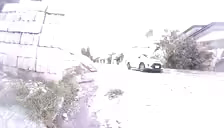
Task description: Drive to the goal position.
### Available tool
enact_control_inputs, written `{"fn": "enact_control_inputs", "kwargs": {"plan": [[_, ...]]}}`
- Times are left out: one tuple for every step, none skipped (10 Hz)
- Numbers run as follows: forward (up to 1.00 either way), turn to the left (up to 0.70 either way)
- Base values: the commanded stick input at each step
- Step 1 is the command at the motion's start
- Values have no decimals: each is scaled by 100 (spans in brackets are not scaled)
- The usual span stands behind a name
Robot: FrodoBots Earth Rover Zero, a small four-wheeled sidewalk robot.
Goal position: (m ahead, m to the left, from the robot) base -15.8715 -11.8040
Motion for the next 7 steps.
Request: {"fn": "enact_control_inputs", "kwargs": {"plan": [[0,-70],[0,-70],[0,-61],[0,-22],[0,12],[0,2],[0,-35]]}}
